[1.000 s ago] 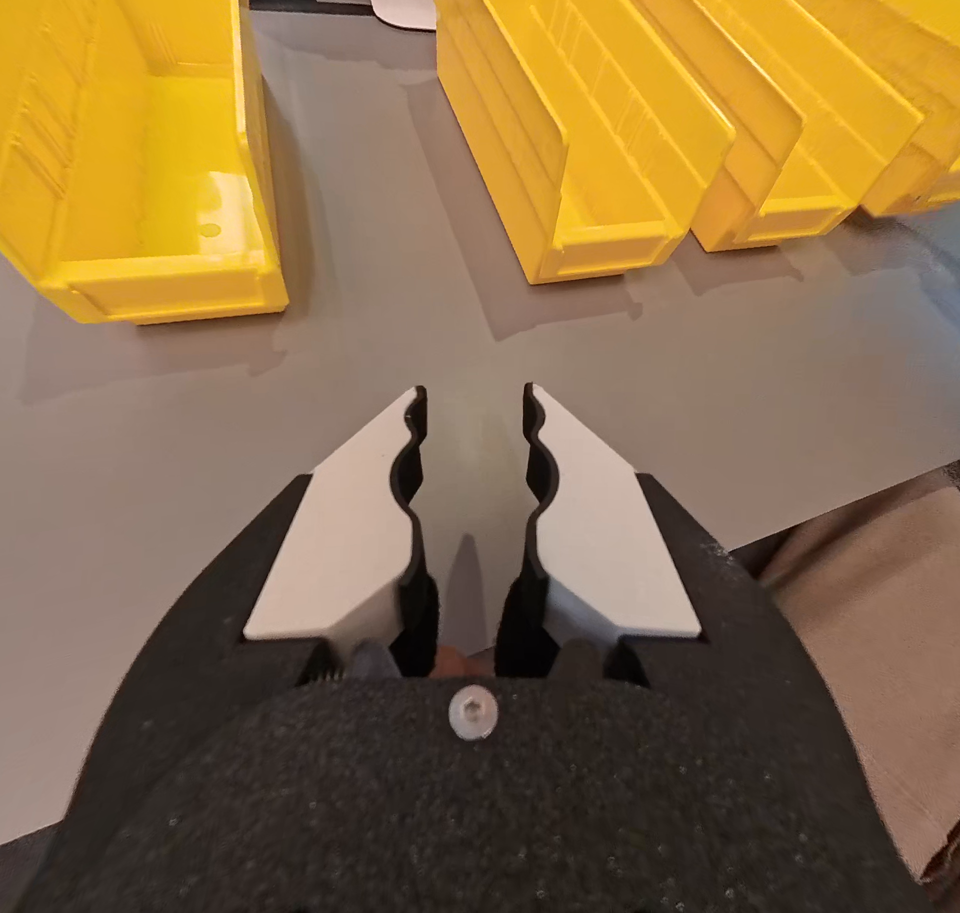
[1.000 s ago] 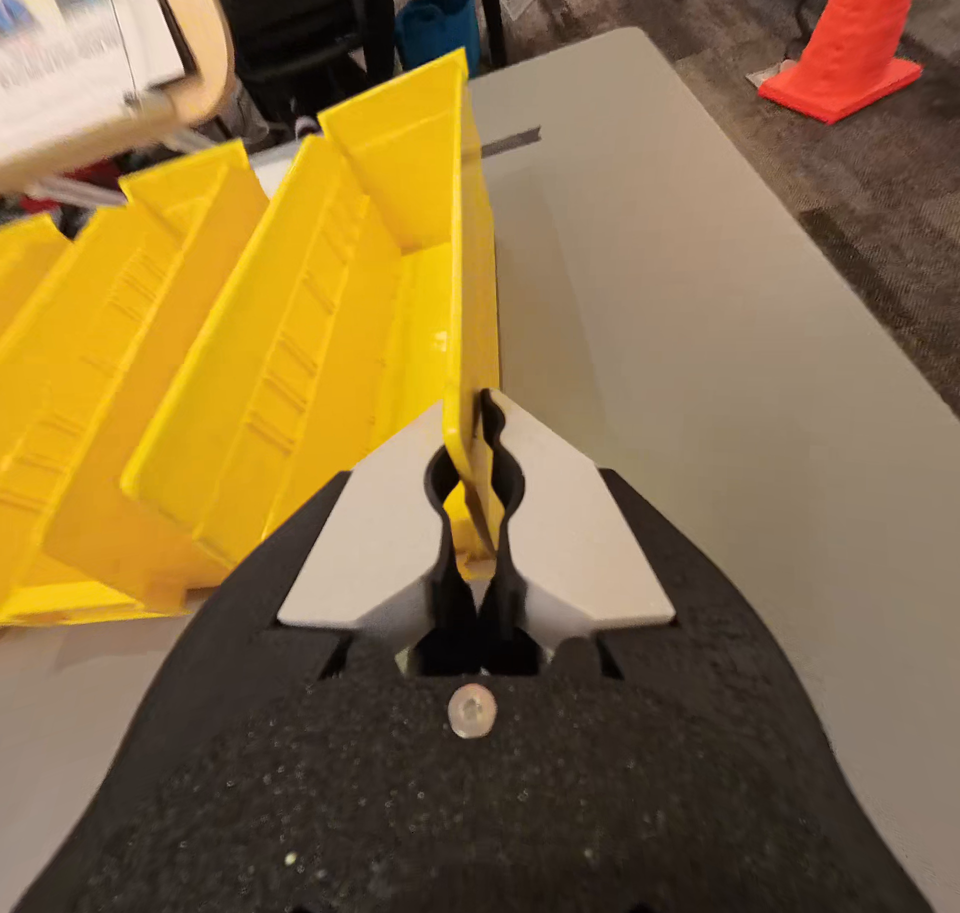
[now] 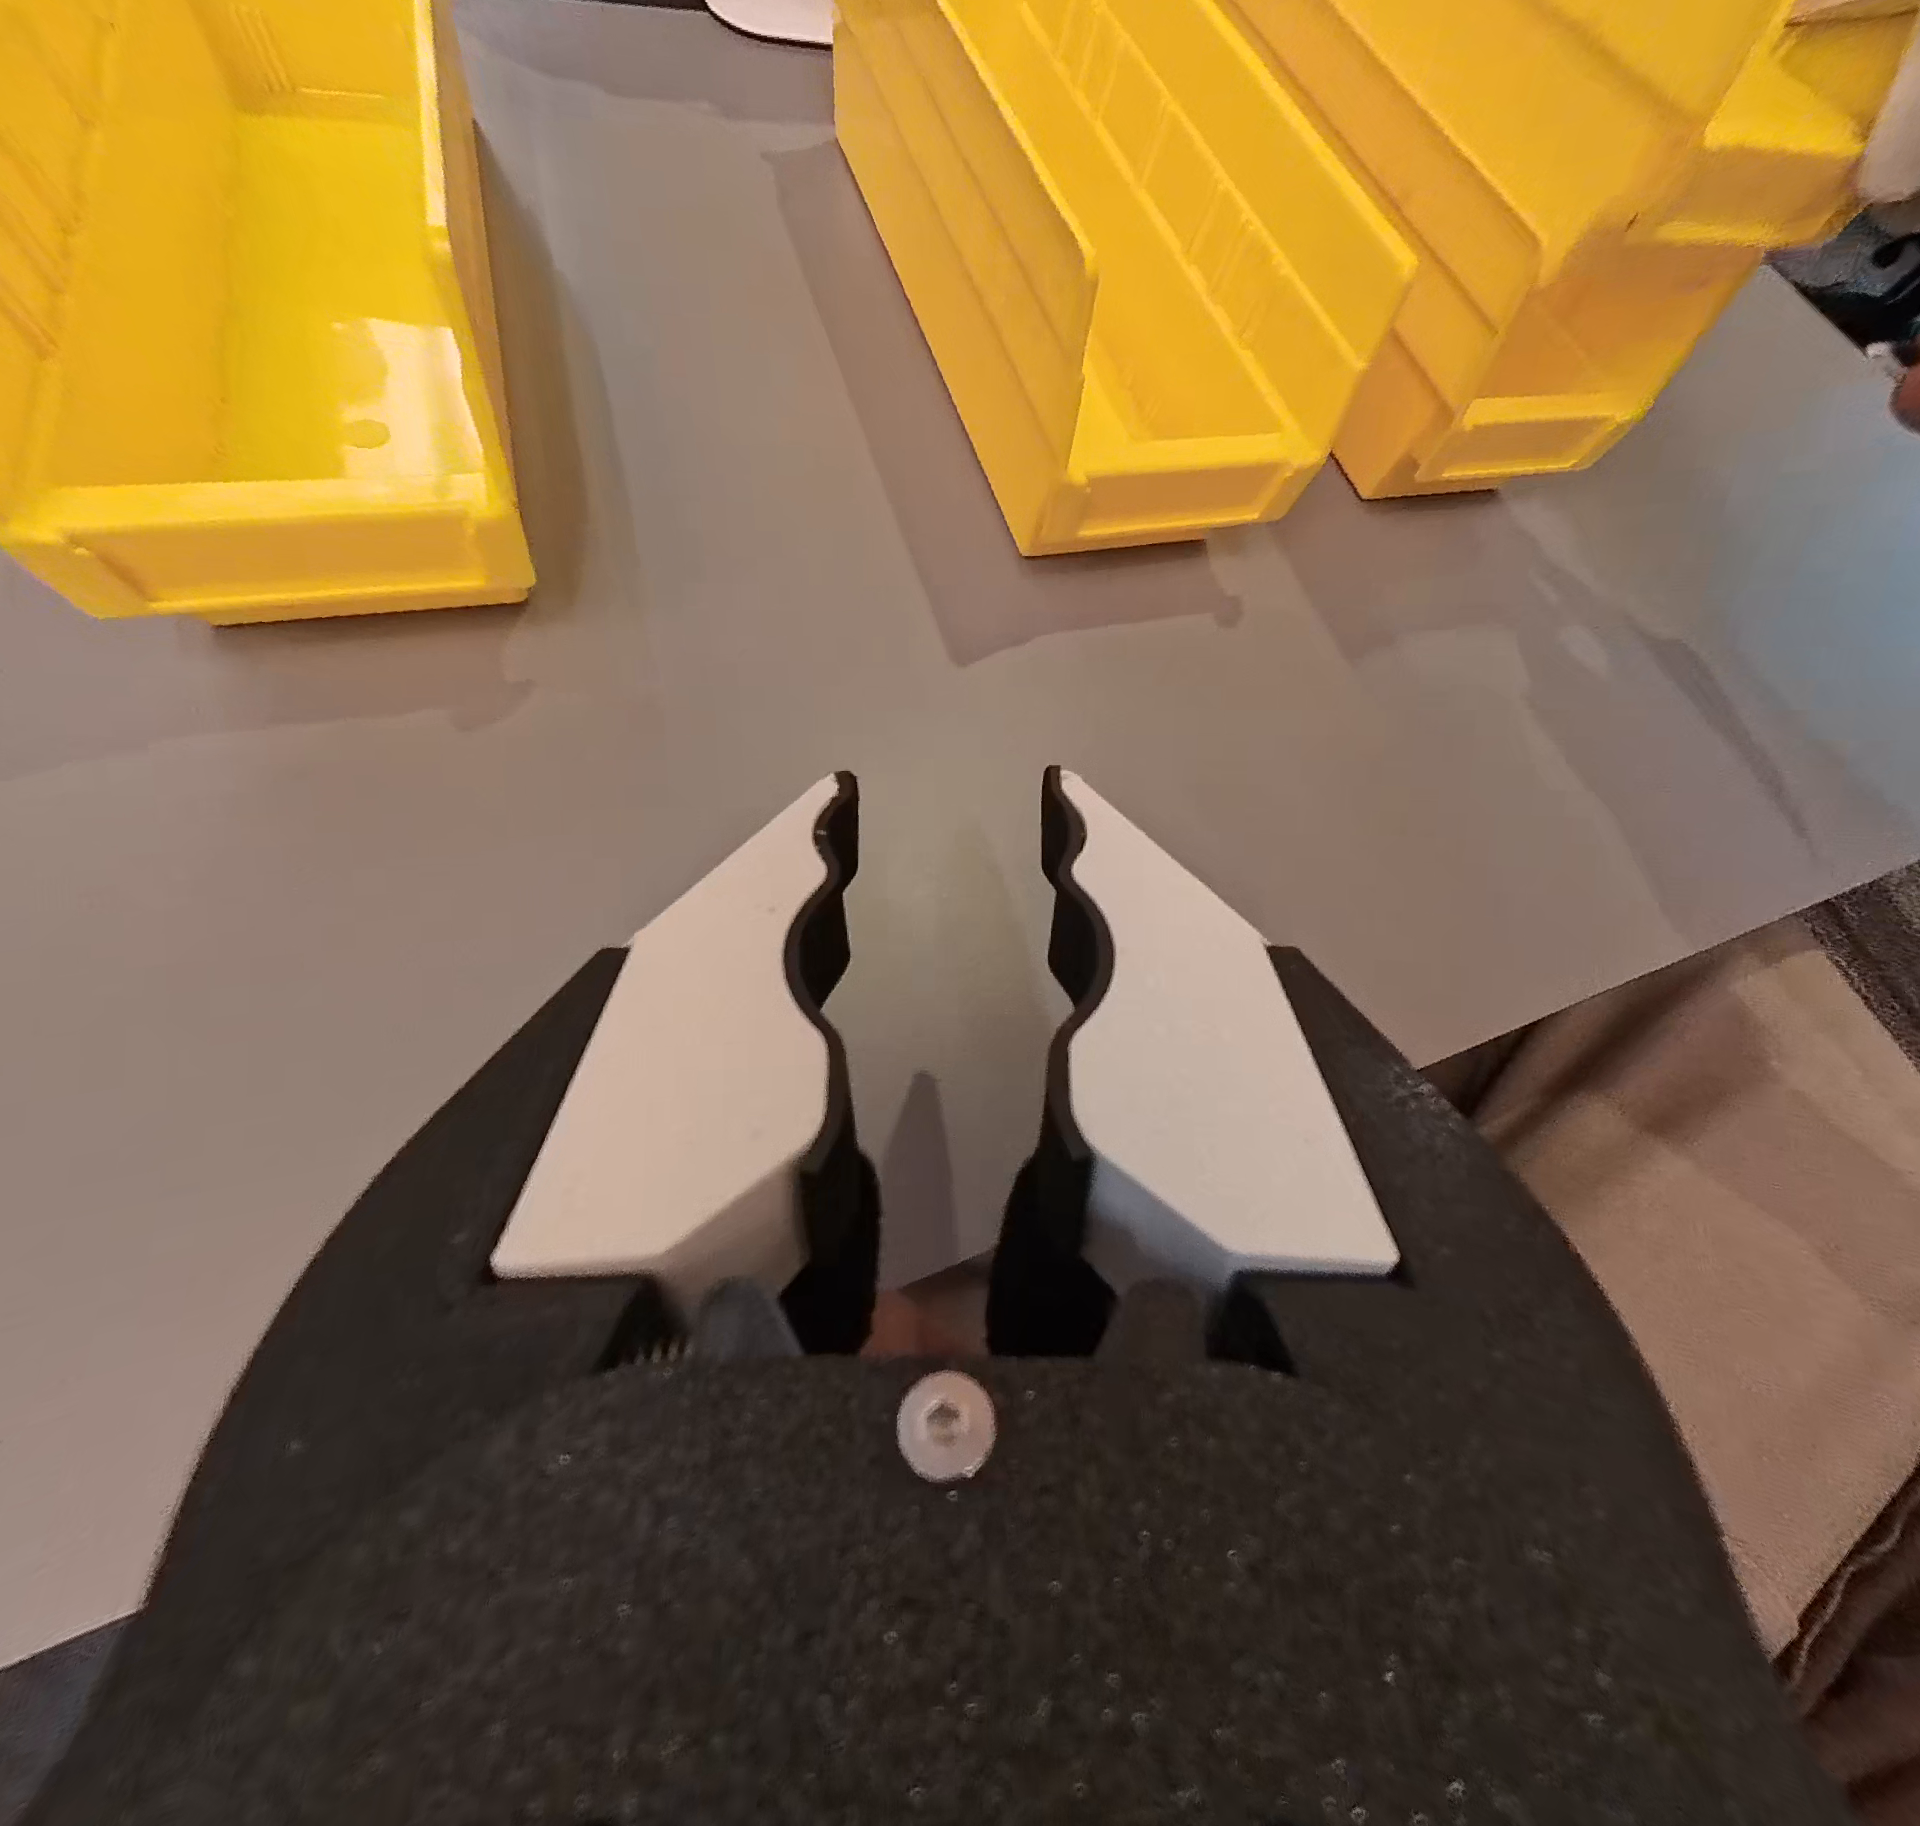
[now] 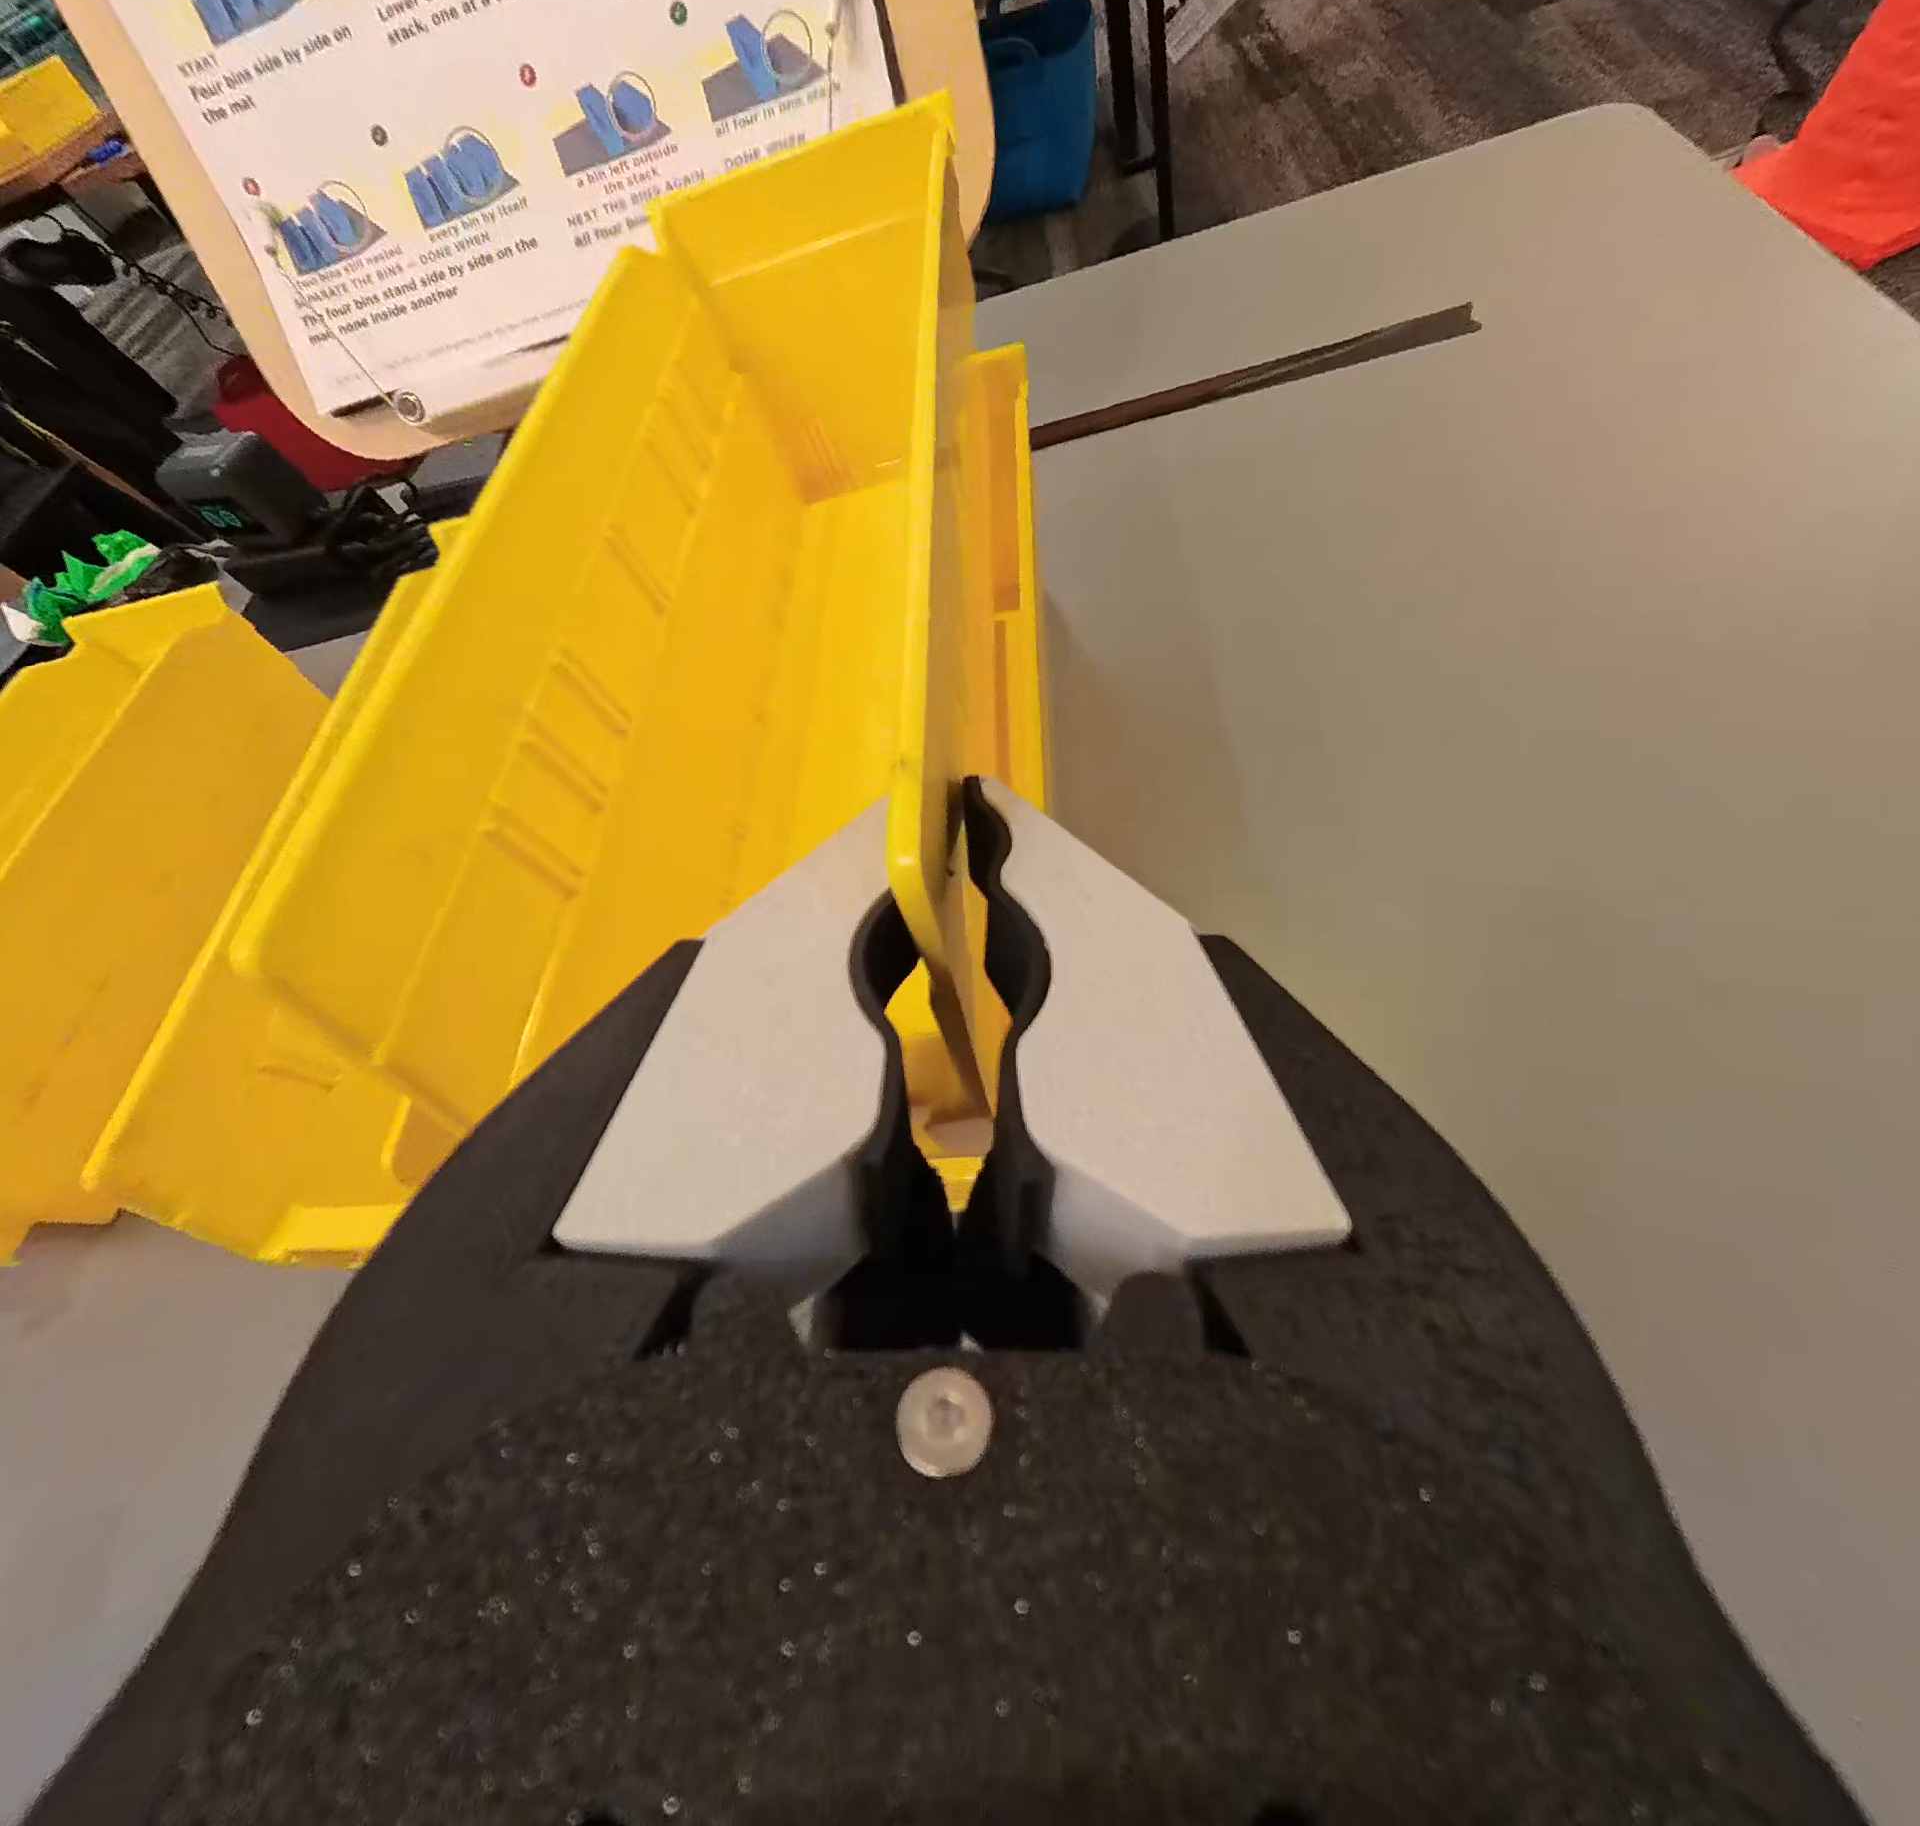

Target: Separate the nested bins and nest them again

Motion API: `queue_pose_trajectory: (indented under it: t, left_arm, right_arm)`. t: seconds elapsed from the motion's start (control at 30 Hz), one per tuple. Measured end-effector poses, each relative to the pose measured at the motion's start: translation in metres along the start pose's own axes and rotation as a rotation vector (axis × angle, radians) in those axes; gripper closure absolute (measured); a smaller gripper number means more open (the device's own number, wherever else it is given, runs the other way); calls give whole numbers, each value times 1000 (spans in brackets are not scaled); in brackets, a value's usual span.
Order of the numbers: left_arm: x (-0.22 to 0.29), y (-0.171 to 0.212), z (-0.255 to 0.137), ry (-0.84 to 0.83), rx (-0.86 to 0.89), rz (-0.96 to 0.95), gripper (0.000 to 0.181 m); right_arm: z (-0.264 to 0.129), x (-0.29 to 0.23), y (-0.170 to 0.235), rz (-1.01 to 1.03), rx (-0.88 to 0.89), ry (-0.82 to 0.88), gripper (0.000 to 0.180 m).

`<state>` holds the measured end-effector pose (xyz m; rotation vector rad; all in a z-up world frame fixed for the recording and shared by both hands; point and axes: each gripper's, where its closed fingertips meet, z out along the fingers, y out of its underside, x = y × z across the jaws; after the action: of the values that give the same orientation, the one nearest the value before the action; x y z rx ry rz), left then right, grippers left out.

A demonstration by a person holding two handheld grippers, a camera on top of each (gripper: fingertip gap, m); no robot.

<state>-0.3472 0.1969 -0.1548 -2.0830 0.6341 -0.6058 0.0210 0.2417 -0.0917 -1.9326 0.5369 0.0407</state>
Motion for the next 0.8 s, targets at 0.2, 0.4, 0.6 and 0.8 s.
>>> queue_pose_trajectory:
  t: [0.2,0.4,0.6,0.8]
  left_arm:
    - [6,0,2,9,-2,13,148]
    - [9,0,4,6,-4,33,148]
    - [7,0,4,-1,-5,34,149]
    - [8,0,5,1,-8,38,149]
  right_arm:
    - [8,4,11,9,3,9,176]
    - [16,11,29,14,-14,-6,177]
    - [20,11,30,-14,6,10,176]
    - [21,10,30,-23,36,5,174]
